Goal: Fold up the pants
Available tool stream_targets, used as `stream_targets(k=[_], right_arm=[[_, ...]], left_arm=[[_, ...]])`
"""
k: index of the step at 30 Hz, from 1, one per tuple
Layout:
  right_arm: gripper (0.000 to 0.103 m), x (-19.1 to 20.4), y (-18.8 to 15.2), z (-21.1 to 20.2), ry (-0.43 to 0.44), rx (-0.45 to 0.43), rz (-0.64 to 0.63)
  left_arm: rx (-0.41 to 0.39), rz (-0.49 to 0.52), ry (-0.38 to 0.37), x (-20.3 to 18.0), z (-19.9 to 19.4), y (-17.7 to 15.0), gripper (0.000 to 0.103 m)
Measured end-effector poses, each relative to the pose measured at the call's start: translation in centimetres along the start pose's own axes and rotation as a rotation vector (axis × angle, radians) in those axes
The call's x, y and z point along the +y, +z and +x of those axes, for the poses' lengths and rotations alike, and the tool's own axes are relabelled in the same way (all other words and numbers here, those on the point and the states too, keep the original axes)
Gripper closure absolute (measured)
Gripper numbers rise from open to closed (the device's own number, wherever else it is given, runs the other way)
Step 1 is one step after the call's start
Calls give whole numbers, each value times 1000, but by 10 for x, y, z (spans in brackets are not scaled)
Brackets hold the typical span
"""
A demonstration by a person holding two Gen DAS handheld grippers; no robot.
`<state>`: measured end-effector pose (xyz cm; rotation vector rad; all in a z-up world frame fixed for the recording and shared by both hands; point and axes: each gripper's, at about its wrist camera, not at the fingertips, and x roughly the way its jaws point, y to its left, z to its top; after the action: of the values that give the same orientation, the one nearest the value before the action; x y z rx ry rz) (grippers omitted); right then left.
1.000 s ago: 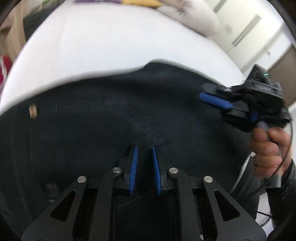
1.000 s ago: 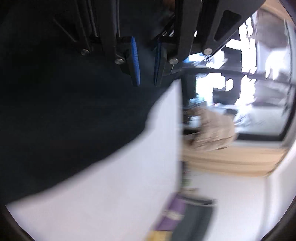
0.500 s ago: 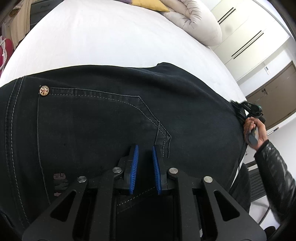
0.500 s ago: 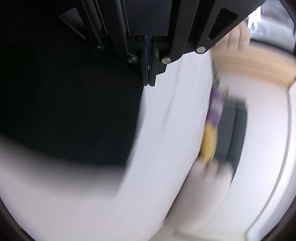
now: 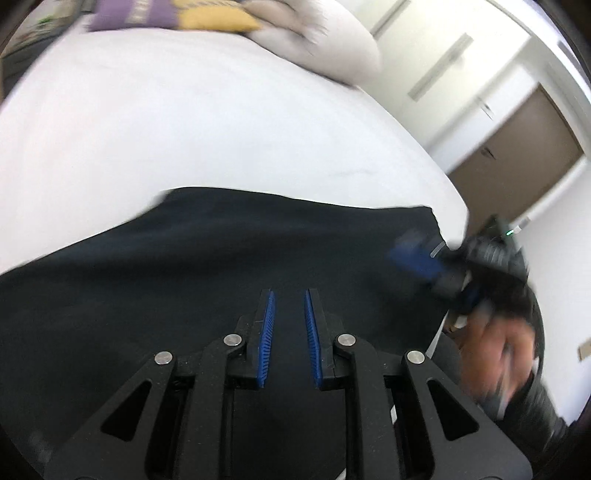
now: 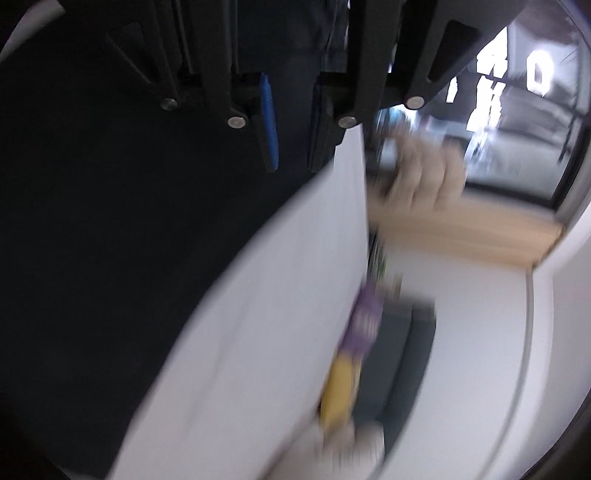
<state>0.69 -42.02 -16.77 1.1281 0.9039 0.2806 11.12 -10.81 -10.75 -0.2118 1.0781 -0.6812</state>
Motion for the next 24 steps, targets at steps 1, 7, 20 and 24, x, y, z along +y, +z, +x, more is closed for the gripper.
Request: stream_targets(k=[1,7,20,24], right_arm=[[76,-4,-9,18,-26,50,0],[103,-38,10,14,-27,-30,77],[44,-13,18,-243,-396,-395,-190],[37,78,-25,-274,-341,-357,-491]], left_arm=[[18,3,22,3,9,1,87],[-41,-254,41,108,-27,-32,87],[-248,-389,153,206,-159,-107,87],[-323,-392,176,191,-188,-108,87]])
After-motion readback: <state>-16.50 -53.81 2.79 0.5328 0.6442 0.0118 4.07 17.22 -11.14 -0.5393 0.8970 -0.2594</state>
